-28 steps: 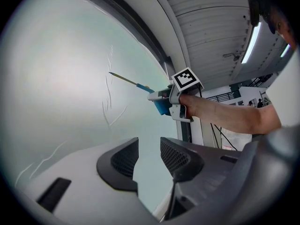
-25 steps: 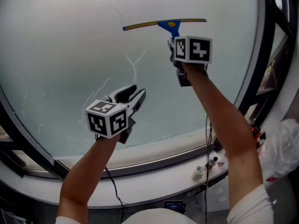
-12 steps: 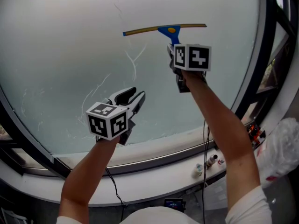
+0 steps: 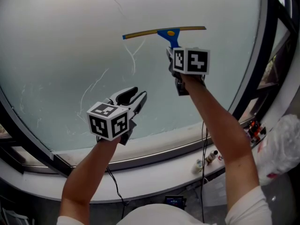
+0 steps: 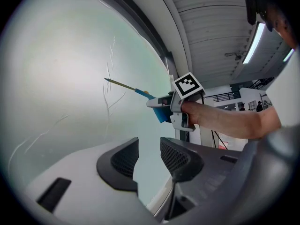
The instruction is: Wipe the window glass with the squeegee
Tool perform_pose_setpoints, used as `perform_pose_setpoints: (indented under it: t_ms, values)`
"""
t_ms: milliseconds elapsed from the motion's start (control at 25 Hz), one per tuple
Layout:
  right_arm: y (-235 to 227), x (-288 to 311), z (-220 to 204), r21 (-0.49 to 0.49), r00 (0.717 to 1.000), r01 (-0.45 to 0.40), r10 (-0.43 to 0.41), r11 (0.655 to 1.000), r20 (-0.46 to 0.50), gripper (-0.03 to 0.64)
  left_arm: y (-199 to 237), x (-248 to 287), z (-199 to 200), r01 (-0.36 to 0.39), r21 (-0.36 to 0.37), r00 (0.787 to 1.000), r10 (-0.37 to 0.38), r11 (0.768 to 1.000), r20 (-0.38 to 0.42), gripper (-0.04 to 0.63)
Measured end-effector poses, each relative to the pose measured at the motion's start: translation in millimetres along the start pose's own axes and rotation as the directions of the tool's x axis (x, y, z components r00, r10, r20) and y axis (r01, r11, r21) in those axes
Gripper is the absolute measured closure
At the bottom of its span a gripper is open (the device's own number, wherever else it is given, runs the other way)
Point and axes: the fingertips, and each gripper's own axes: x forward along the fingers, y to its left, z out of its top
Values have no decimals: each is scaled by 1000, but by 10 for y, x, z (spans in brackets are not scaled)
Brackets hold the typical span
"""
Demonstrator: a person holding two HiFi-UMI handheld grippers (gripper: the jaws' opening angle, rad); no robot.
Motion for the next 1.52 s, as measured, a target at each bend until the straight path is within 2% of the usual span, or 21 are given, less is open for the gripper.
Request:
perform_pose_setpoints:
  t_ms: [1520]
  values:
    - [8,105,-1463,78,985,-22,35,997,-167,466,-1,-9,-882,-28,-124,994,14,992,-110,430]
